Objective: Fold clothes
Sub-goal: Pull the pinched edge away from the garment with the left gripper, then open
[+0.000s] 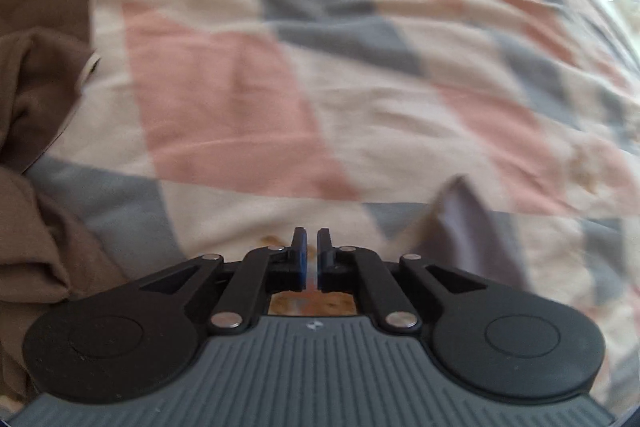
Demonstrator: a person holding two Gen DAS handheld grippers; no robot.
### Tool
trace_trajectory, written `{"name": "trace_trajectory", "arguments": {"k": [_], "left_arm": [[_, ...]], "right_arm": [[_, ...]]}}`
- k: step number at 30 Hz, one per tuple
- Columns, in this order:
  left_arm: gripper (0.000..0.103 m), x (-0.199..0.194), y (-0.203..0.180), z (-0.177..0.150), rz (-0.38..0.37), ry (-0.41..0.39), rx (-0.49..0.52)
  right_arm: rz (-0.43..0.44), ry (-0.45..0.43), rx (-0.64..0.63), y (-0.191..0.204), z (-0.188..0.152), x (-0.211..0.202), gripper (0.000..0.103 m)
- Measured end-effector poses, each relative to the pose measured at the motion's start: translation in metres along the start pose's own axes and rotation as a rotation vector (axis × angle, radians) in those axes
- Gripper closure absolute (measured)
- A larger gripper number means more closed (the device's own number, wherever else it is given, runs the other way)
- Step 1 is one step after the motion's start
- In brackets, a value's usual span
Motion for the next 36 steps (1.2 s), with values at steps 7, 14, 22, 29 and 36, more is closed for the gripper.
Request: {"name": "trace_trajectory", "arguments": {"k": [7,14,22,29,36], "left_arm": [[0.089,0.007,-0.053,0.008,-0.039,0.046,0.206],[0.102,0.033,-0.054,0.002,0.005,0.118,0.254],[0.098,0.021,-0.057,0.003,-0.001,0.072,0.332],[0.090,0.042,-0.071,0.008,0.040,0.114,0.411],[0.103,0.047,-0.071,0.003,0.065,0.127,0.478]], "right_arm": [[-0.006,0.007,-0.005,0.006,0.003,0.004,0.020],[-0.008,0.007,0.012,0.004,0.000,0.004,0.020],[-0.008,0.014,0.011,0.006,-0.001,0.006,0.019],[-0.010,0.024,-0.011,0.012,-0.001,0.009,0.019],[-0.013,0.025,0.009,0.010,-0.003,0.009,0.019]]}}
Point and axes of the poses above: each gripper's, at about its wrist camera, not at the fingertips, and x roughly the way its jaws point, y to its left, z to its top, the point moved 6 cm from there along x, roughly the way its jaws point, and after that the axes turned 12 degrees about y, right-handed, at the moved point
